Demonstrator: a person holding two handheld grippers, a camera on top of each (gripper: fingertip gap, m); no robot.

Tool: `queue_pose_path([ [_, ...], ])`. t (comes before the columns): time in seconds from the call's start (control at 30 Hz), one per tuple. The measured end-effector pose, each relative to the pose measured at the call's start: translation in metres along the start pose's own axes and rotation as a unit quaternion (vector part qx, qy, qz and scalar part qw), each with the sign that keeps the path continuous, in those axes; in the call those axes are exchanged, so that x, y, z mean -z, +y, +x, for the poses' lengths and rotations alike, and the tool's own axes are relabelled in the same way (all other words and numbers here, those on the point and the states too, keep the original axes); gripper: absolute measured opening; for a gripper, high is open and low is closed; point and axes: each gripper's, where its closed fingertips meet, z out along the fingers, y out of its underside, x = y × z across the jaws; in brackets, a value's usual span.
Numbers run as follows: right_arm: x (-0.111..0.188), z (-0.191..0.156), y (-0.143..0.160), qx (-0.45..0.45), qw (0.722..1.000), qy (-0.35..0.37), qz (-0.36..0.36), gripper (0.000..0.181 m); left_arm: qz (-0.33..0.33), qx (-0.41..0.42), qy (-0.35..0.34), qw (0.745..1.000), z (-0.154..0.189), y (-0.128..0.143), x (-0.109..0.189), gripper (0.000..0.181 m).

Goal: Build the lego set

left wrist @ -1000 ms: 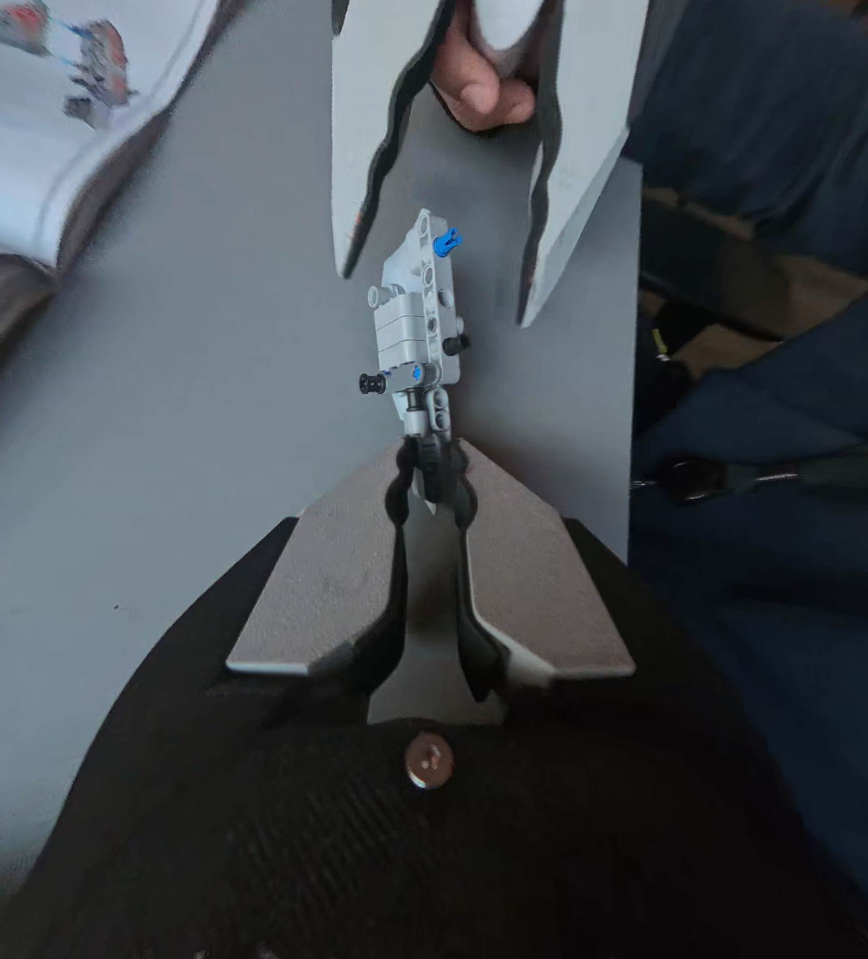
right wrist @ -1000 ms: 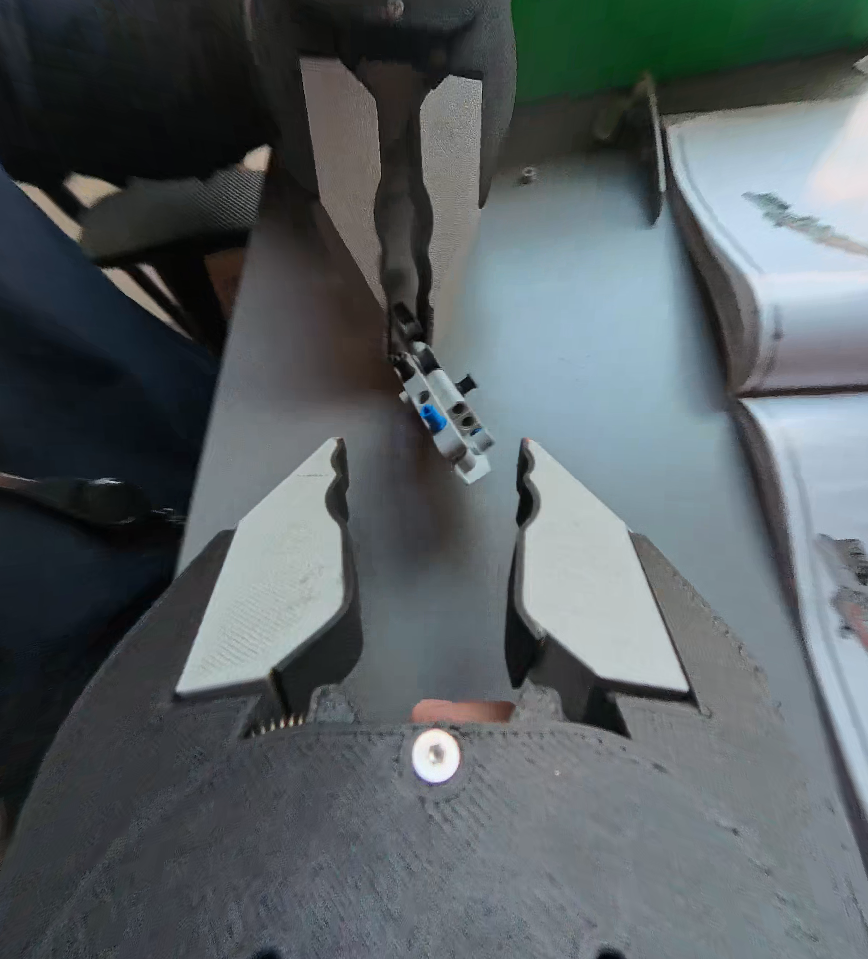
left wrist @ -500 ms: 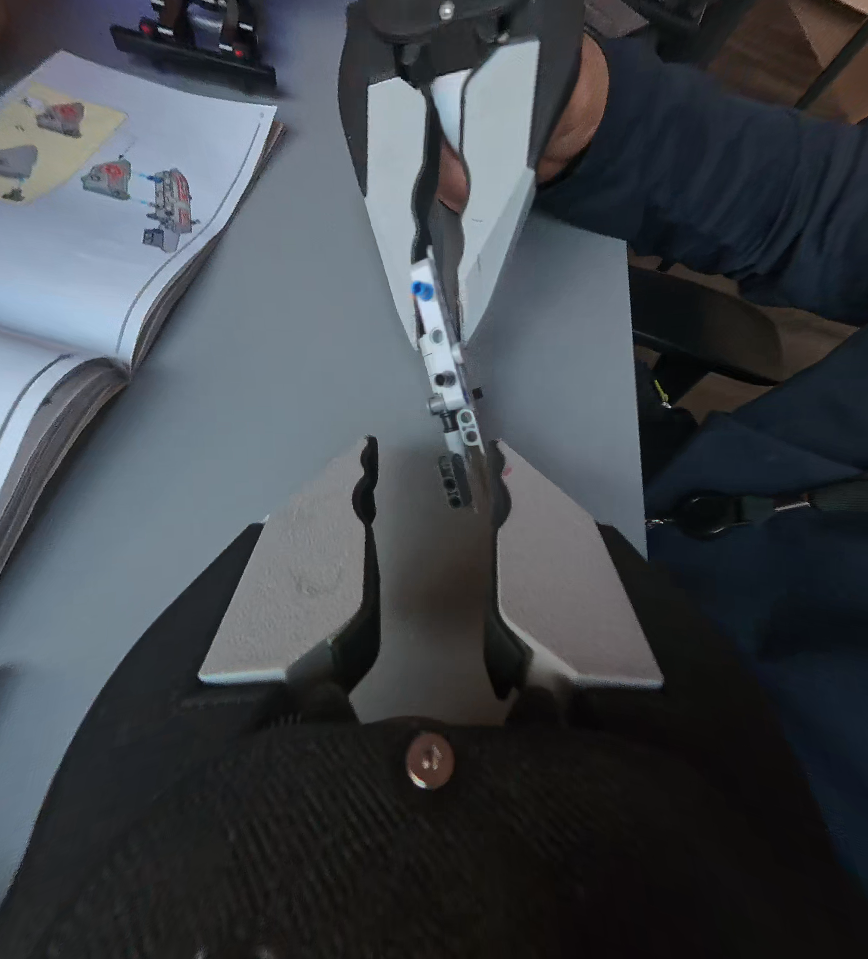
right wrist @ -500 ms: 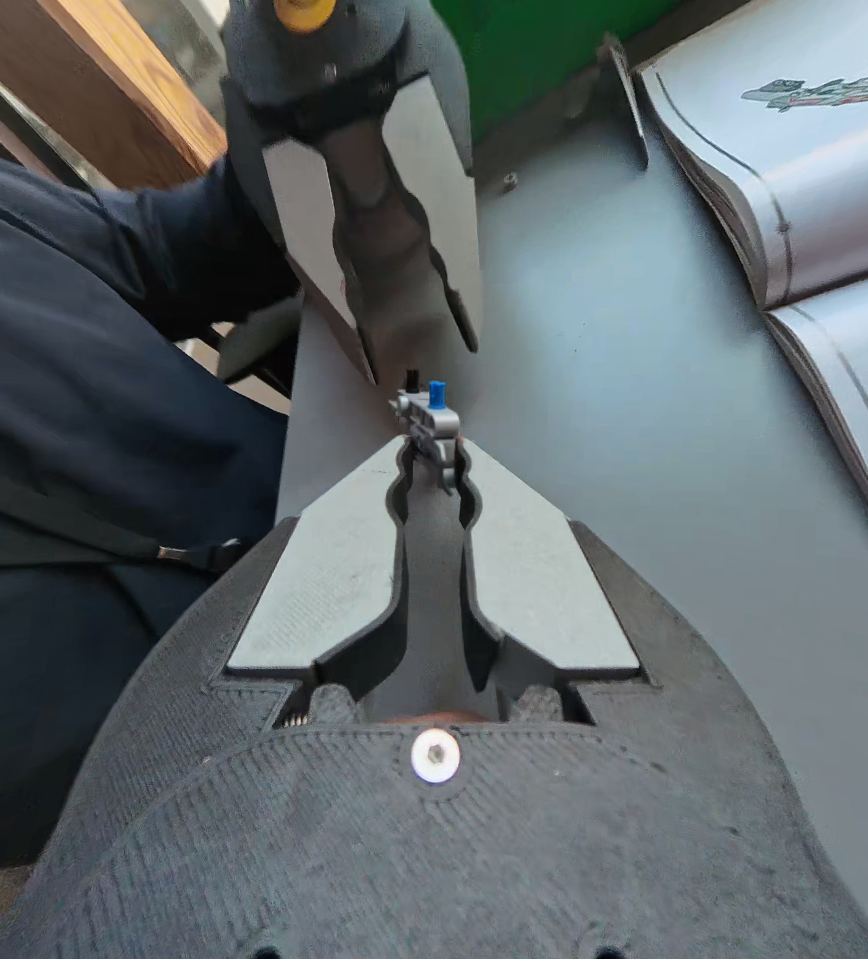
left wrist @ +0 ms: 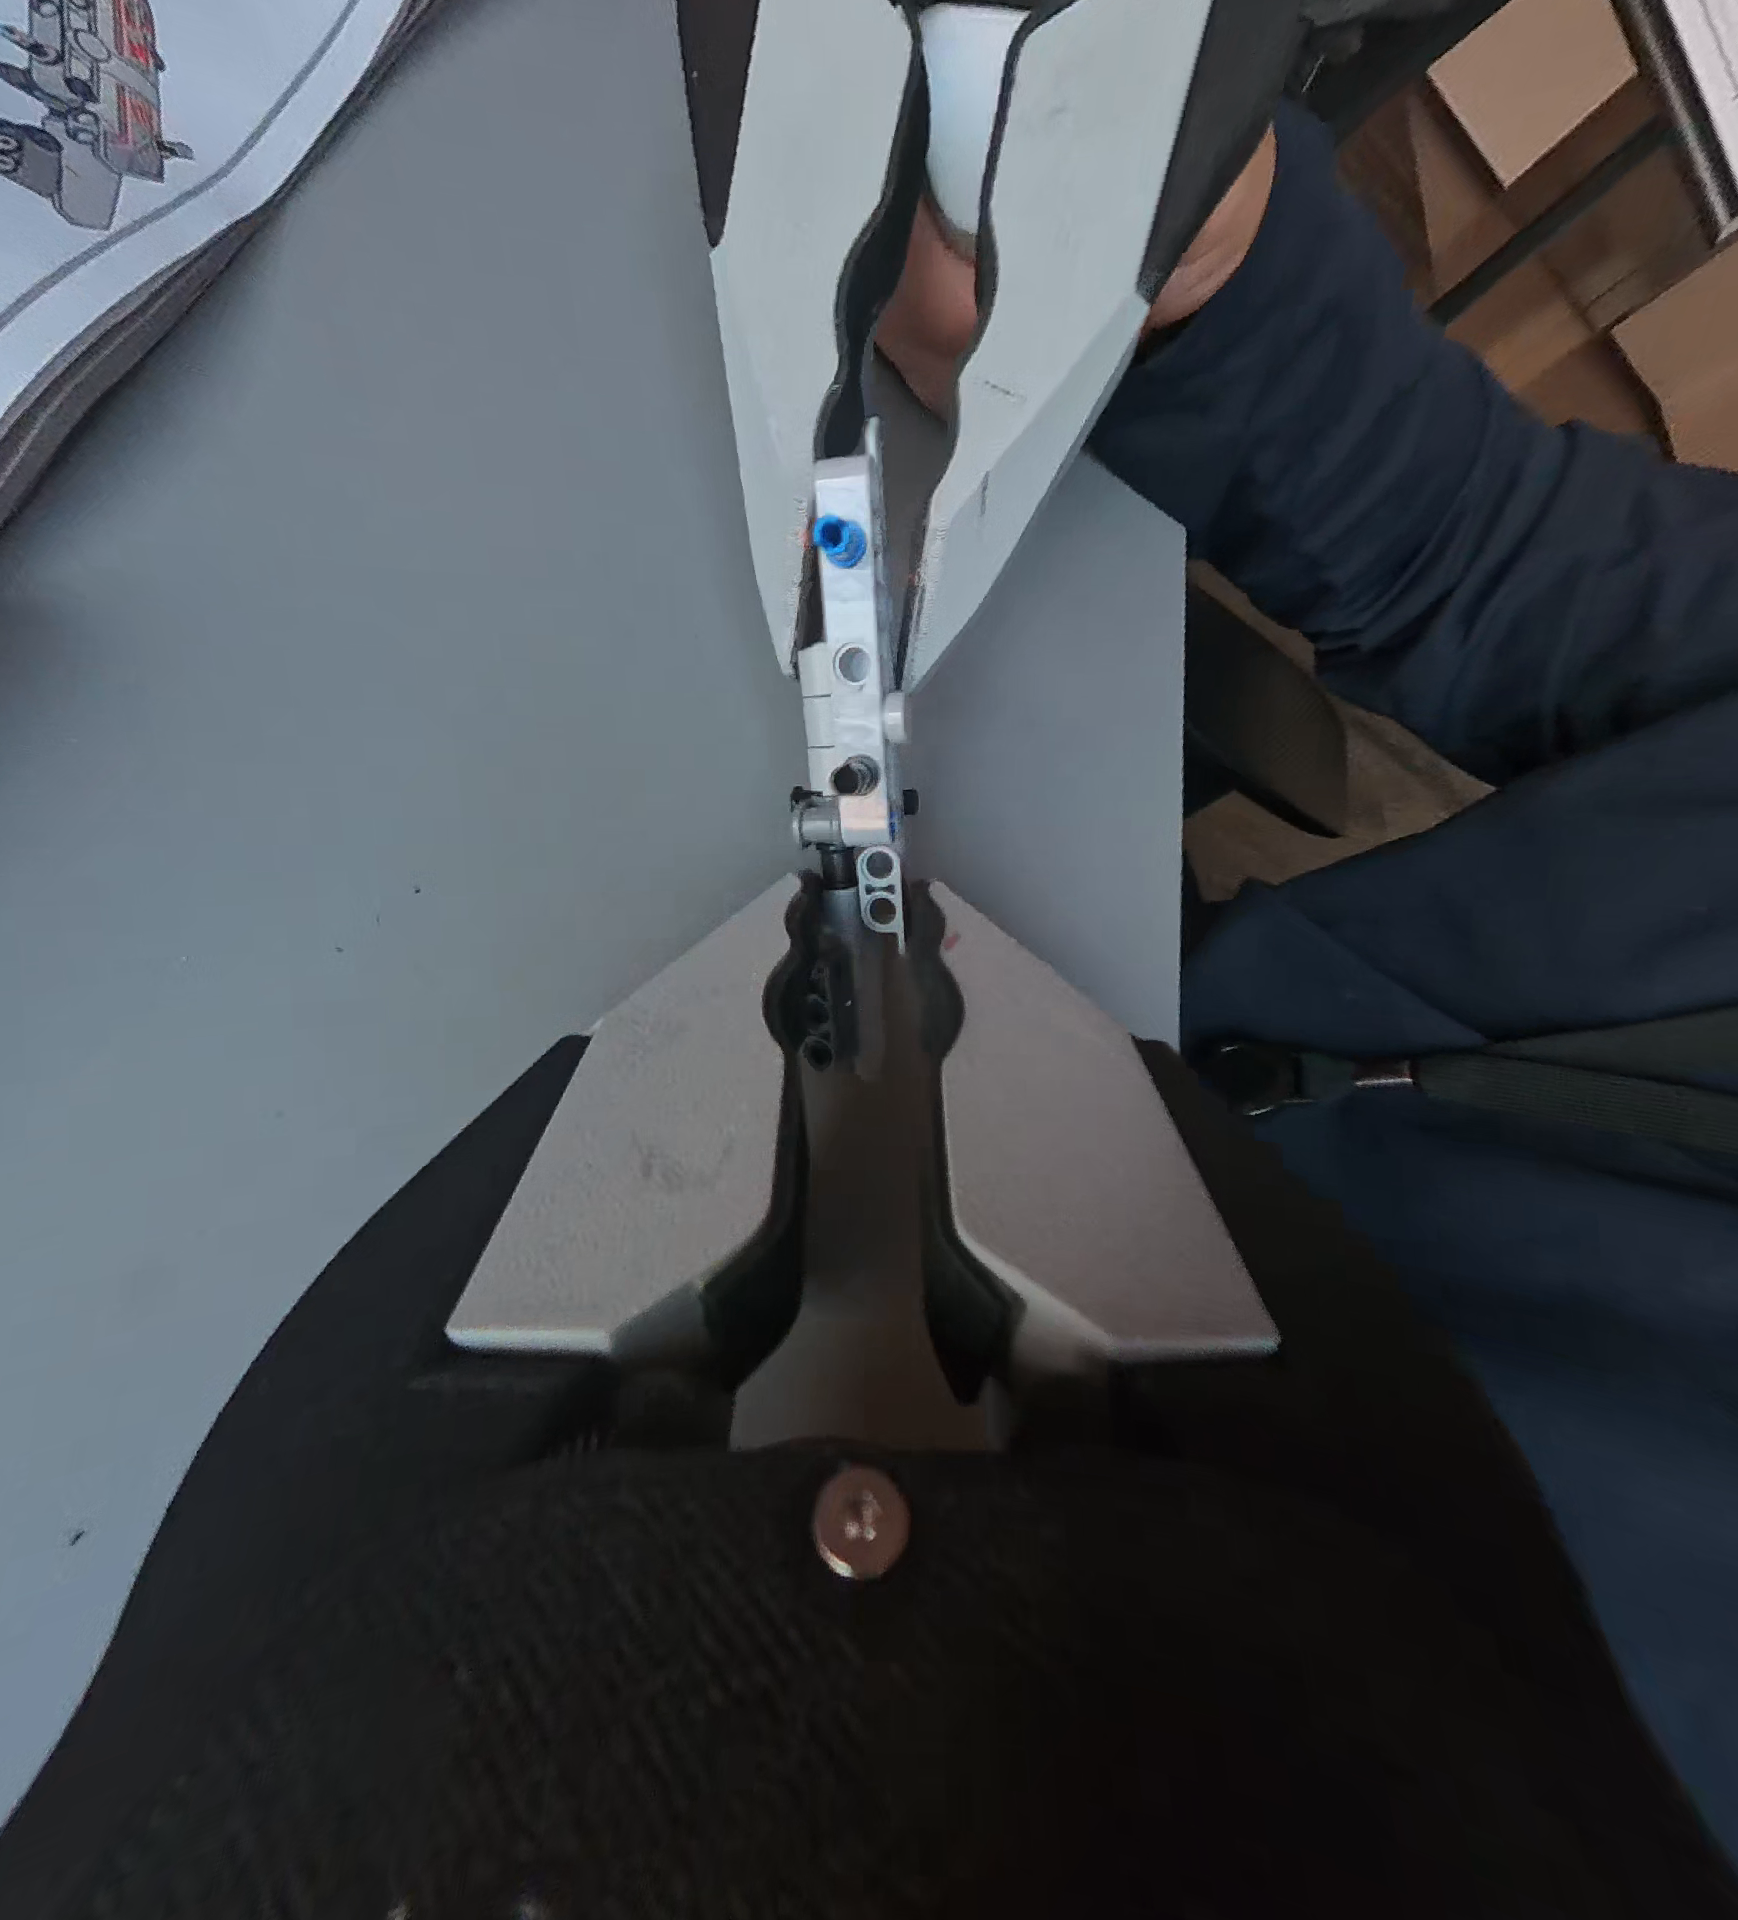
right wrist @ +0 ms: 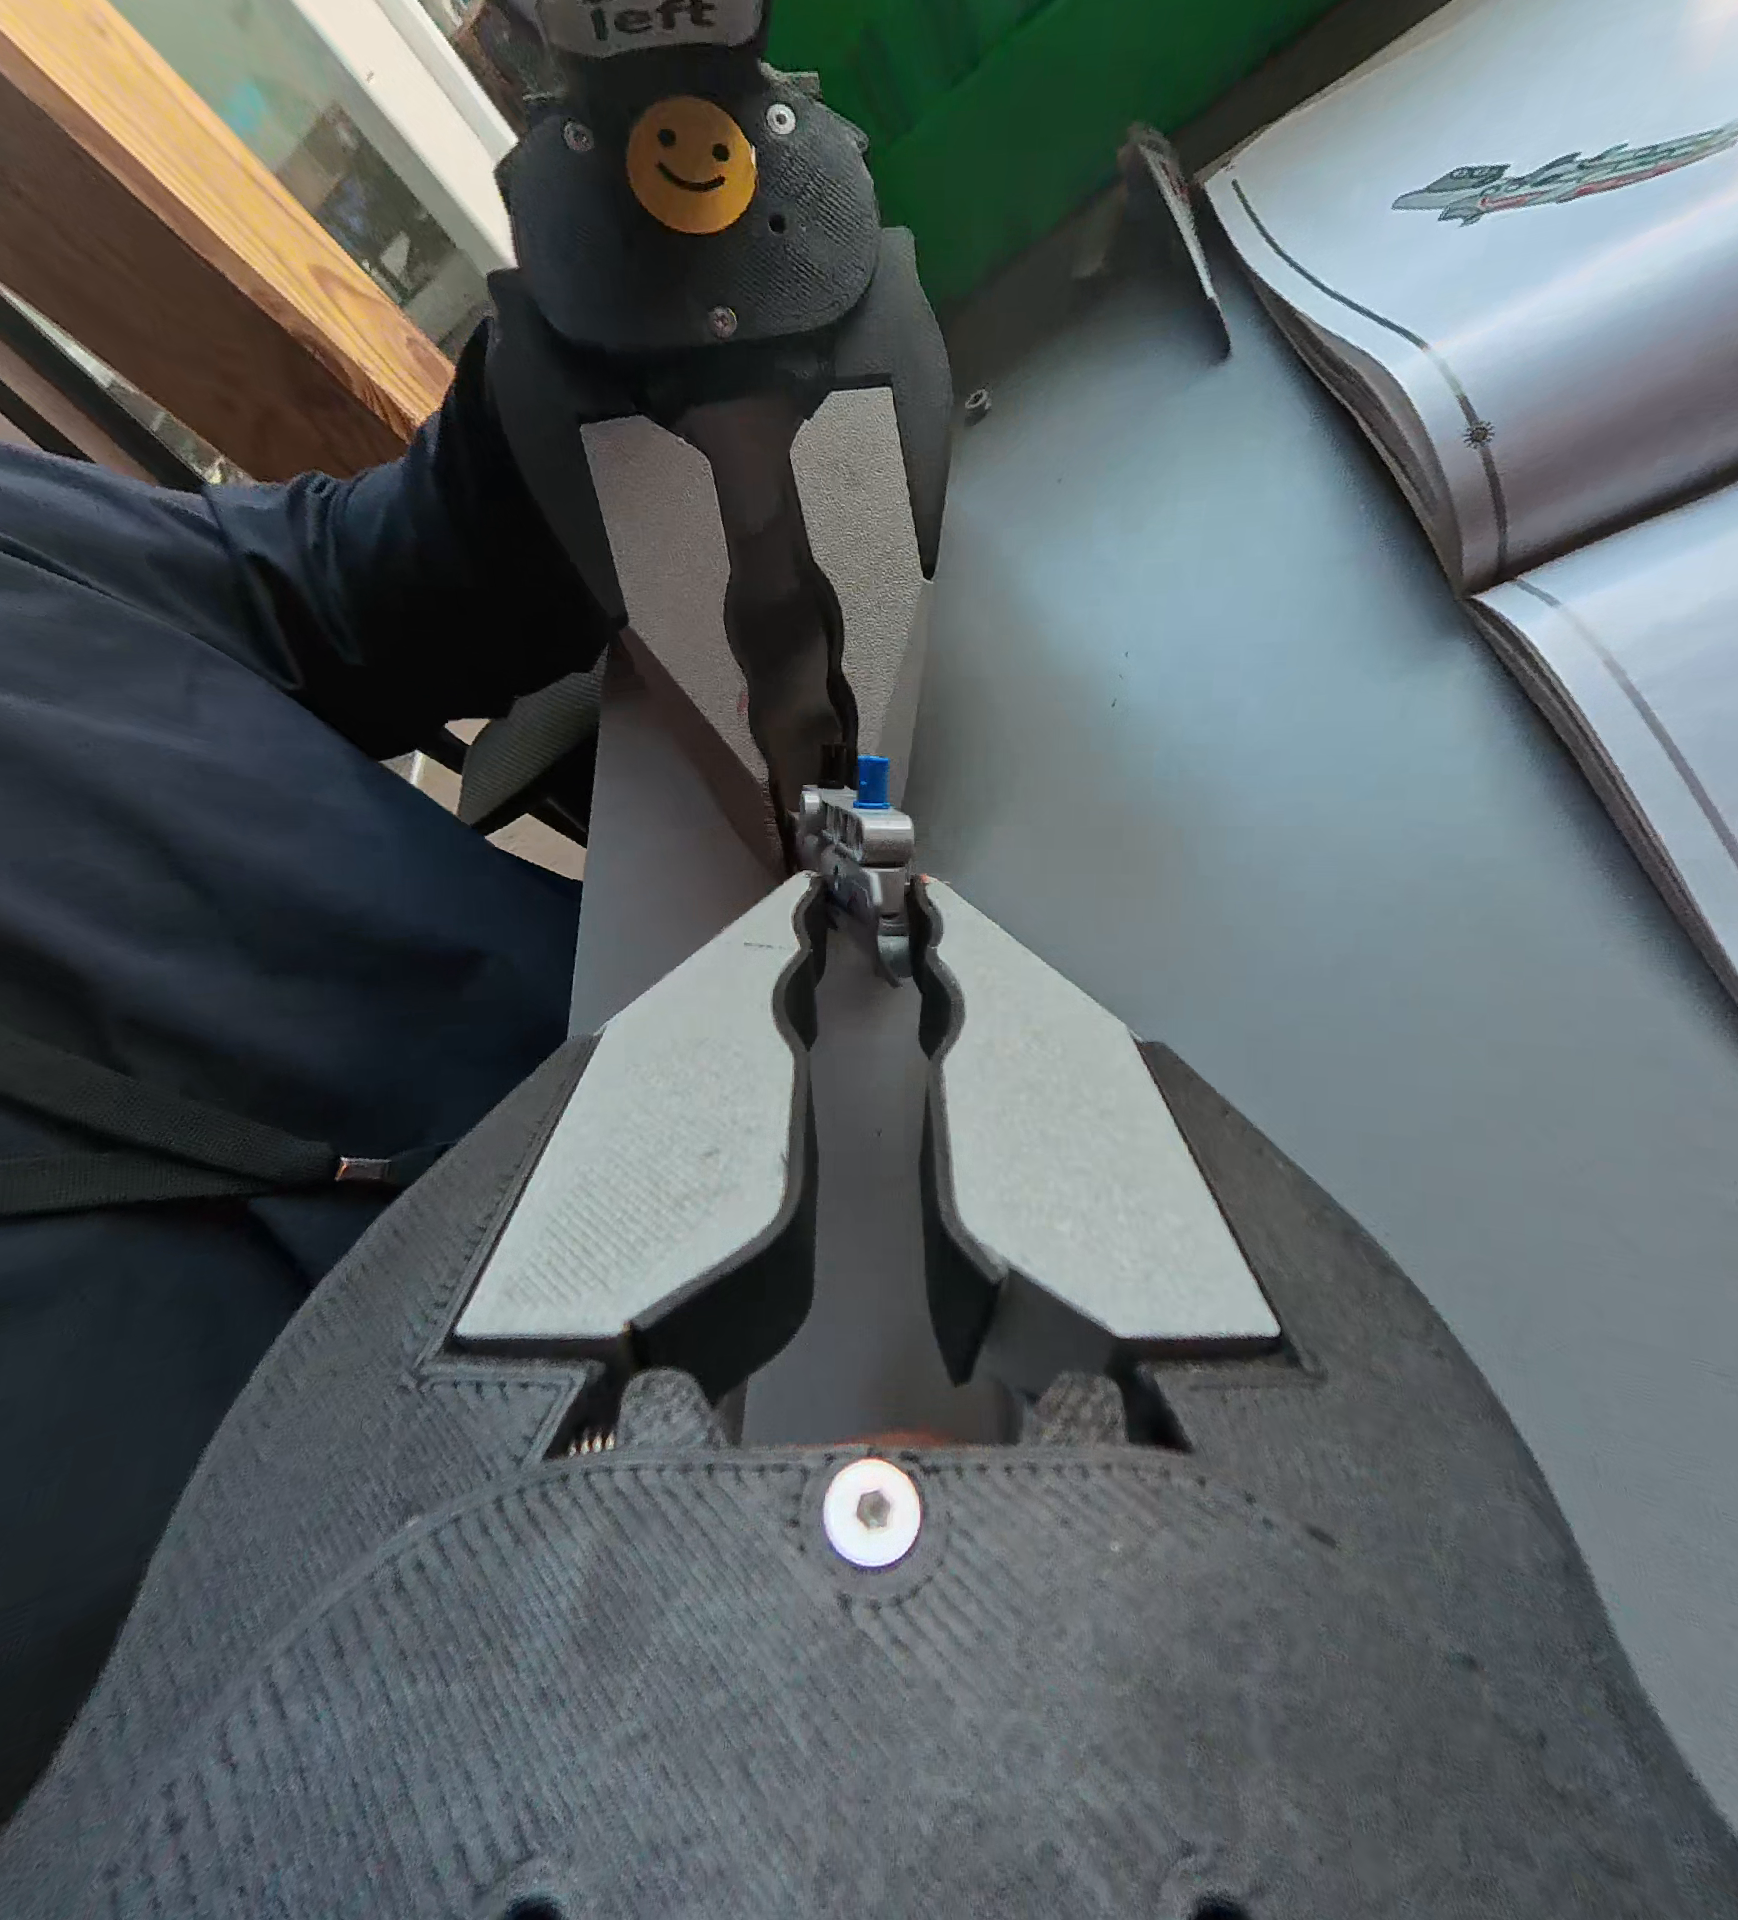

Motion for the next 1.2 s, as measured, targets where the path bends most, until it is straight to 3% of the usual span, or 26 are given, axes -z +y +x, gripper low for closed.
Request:
queue_pose_path([
  [0.13, 0.016, 0.011, -0.013, 0.028, 0.998, 0.038, 0.039, 0.030, 0.046, 0.047, 0.031, 0.997, -0.003, -0.014, 0.009, 0.013],
  [0.3, 0.064, 0.033, -0.047, 0.008, 0.980, 0.097, 0.171, 0.028, 0.071, 0.080, 0.017, 0.994, -0.017, -0.022, 0.017, 0.013],
  [0.53, 0.117, 0.045, -0.068, -0.022, 0.944, 0.130, 0.303, 0.025, 0.020, 0.081, 0.015, 0.996, -0.019, -0.015, 0.010, 0.013],
  [0.7, 0.114, 0.042, -0.067, -0.019, 0.947, 0.122, 0.296, 0.025, -0.043, 0.088, 0.041, 0.994, -0.013, -0.005, 0.002, 0.019],
  [0.87, 0.104, 0.044, -0.062, 0.002, 0.953, 0.150, 0.262, 0.023, -0.014, 0.069, -0.036, 0.997, -0.038, -0.020, 0.015, 0.027],
  [1.0, 0.099, 0.043, -0.060, 0.013, 0.957, 0.157, 0.243, 0.025, 0.006, 0.049, -0.032, 0.998, -0.028, -0.023, 0.024, 0.033],
  [1.2, 0.104, 0.050, -0.048, 0.094, 0.948, 0.238, 0.188, 0.033, 0.034, -0.099, -0.118, 0.987, -0.016, -0.019, 0.040, 0.048],
])
